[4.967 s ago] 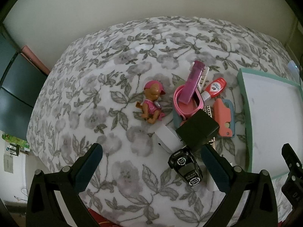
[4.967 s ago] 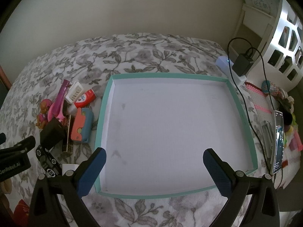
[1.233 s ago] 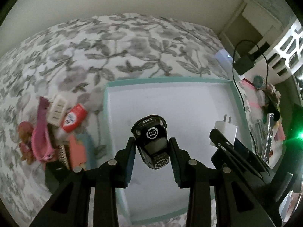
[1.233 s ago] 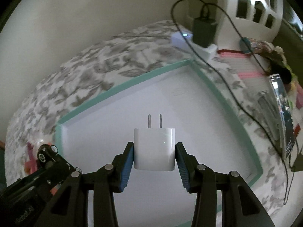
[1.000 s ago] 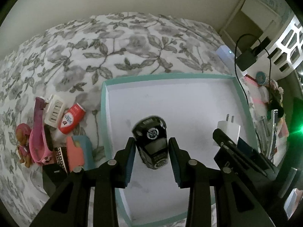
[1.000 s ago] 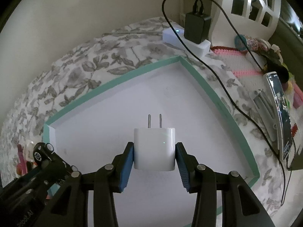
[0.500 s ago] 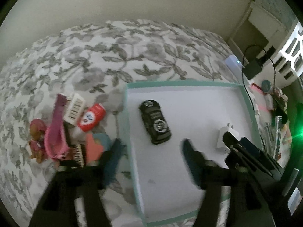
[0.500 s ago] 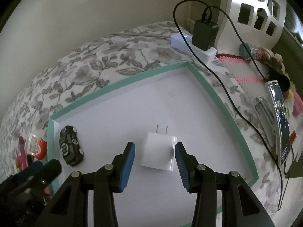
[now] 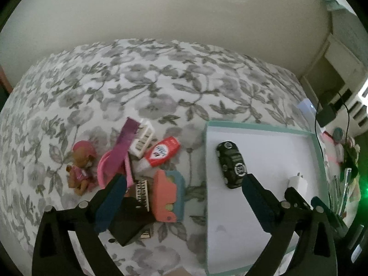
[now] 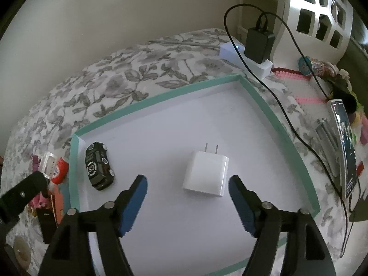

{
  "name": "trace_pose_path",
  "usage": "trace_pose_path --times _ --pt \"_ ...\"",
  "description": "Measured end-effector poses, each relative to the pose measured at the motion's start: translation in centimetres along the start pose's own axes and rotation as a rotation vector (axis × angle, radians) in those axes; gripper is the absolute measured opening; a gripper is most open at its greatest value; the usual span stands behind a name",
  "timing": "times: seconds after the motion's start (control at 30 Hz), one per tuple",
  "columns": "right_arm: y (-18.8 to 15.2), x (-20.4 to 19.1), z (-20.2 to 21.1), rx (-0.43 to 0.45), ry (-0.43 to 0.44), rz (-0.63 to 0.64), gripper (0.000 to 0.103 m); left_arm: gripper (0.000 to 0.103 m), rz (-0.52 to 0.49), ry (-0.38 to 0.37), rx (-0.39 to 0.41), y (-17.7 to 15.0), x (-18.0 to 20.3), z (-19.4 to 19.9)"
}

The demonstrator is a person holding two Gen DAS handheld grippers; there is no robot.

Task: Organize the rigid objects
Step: 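Move both open tools back over the pile of items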

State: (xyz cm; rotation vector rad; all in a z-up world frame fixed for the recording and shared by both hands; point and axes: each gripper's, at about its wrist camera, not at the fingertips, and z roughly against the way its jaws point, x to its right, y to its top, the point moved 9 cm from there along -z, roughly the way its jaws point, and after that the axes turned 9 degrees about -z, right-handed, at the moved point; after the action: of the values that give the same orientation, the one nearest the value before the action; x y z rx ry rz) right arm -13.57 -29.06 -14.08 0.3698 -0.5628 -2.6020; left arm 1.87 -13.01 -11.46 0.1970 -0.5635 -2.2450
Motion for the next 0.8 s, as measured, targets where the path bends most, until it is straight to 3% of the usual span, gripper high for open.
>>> trace_pose_path --times 0.1,0.17,0.43,0.6,0.8 --pt "-0.3 -0.1 0.1 -0.008 0.019 -0.007 0.092 0.1 0.04 0.01 0.018 0.1 -1.3 0.3" --pt "-0.4 -0.4 0.3 -0.012 0.036 -0.008 0.103 0.1 0.056 0.028 0.044 0.2 -2.1 0.7" --pt "-0.8 -3.1 2.1 0.031 0.108 0.051 0.103 0.1 0.129 0.142 0.164 0.8 -6.4 3.3" --pt "-1.3 -6.3 3.6 0.073 0.173 0.121 0.103 0.1 0.165 0.198 0.177 0.4 -8.8 4.6" --pt "-3.6 -10.5 4.5 0.047 0.24 0.215 0.103 0.1 0.201 0.258 0.183 -0.7 -11.8 5.9"
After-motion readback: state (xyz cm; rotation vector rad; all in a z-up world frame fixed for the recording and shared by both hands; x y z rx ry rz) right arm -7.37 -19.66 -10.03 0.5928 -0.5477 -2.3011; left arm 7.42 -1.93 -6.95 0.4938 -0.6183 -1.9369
